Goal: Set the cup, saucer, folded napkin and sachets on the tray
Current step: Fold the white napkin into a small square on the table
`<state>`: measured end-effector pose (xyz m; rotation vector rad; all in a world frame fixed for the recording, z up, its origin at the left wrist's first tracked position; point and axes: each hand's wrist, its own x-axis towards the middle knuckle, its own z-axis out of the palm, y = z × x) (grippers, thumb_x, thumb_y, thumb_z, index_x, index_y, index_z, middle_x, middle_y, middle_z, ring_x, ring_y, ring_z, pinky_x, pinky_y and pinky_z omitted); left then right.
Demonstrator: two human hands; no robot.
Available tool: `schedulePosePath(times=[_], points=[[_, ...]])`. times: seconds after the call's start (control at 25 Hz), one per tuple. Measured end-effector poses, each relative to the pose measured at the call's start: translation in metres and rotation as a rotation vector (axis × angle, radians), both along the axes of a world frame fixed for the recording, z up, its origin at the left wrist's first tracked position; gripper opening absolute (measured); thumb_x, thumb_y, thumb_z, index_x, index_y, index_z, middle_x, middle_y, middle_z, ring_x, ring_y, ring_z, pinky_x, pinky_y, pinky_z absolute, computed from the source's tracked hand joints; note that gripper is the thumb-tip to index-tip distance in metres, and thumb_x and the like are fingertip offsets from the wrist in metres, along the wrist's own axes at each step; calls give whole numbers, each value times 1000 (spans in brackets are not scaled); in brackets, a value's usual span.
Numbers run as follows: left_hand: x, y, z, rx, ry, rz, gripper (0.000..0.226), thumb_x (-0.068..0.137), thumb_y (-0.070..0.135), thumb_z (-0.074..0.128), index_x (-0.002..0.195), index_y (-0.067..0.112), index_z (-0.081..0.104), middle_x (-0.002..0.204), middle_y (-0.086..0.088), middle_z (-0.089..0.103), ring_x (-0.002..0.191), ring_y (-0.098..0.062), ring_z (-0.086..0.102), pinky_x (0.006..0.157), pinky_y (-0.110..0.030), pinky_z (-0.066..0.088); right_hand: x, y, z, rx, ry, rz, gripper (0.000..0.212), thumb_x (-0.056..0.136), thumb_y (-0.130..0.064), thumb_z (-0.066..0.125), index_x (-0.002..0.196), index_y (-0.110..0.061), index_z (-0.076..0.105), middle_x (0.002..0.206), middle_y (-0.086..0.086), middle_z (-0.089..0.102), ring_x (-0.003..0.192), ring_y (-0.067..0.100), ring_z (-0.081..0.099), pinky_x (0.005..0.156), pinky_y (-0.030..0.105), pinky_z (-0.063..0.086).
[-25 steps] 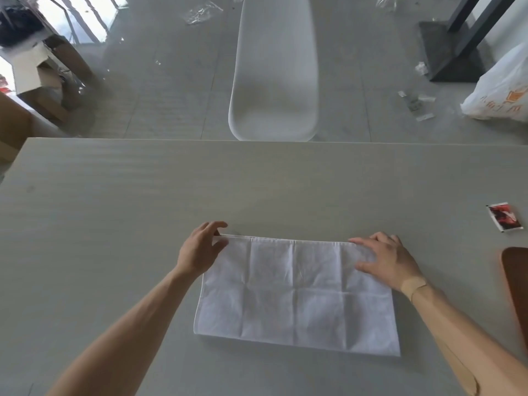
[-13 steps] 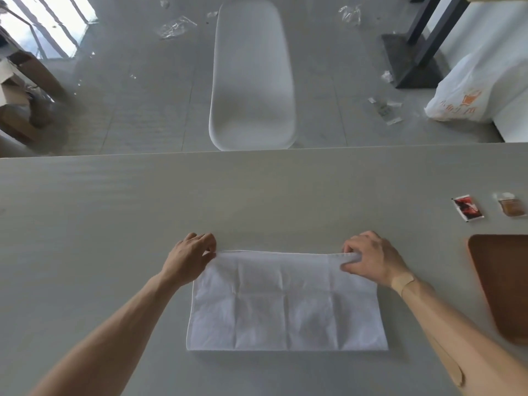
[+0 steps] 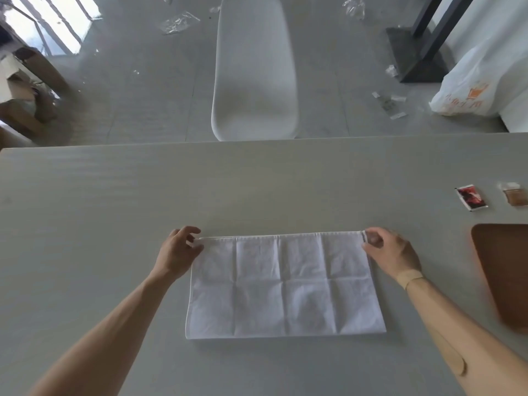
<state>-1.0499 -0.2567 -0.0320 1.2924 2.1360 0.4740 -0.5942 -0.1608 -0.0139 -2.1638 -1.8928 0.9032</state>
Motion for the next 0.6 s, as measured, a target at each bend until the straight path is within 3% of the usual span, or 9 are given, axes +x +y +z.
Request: schedulePosePath(times=[0.08,0.28,0.6], points=[[3,-8,-2,8,-14,41,34,81,8,74,113,18,65,96,-6,61,75,-23,64,69,-29,46,-9,-10,-4,95,-36,32,42,81,-26,74,121,-20,64,109,9,62,103,32,59,85,38,50],[8,-17,-2,1,-86,193,29,85,11,69,112,22,64,89,-3,68,72,-15,64,57,-22,43,-17,-10,-6,32,-123,136,45,86,-27,68,130,-26,59,109,8,55,106,30,54,83,38,51],[13,-24,1,71,-122,249,19,85,16,70,95,31,65,81,3,69,71,-11,65,56,-23,45,-17,-6,-5,196,-149,167,15,81,-18,70,95,-22,67,102,2,56,97,27,54,69,35,51]])
